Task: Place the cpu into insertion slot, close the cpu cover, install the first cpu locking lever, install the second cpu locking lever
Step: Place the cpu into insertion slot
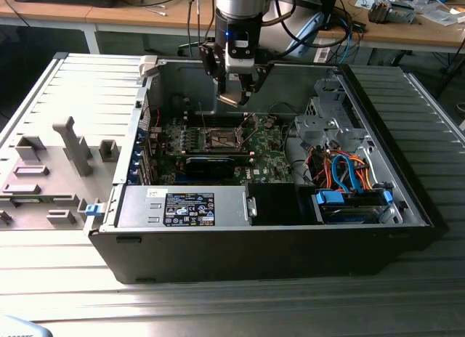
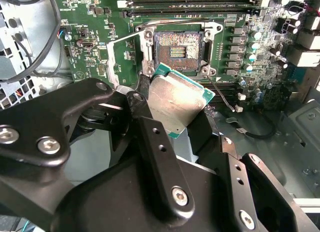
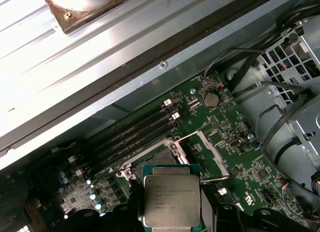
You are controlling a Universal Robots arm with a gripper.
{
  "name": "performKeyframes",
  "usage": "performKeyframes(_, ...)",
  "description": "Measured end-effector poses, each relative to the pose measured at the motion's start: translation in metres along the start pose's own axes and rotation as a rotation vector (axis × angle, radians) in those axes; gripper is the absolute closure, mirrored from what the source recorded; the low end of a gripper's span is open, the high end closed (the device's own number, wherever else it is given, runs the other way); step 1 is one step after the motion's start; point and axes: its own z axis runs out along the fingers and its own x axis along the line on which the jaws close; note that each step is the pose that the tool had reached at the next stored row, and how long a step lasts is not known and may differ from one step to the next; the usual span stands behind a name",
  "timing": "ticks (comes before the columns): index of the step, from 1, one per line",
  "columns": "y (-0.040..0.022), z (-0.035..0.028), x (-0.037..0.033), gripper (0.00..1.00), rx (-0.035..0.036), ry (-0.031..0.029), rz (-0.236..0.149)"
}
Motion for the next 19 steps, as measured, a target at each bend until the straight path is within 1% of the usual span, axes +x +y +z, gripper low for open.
performKeyframes(19, 0.0, 0.0005, 0.0, 0.45, -0.0001, -0.0006, 0.01)
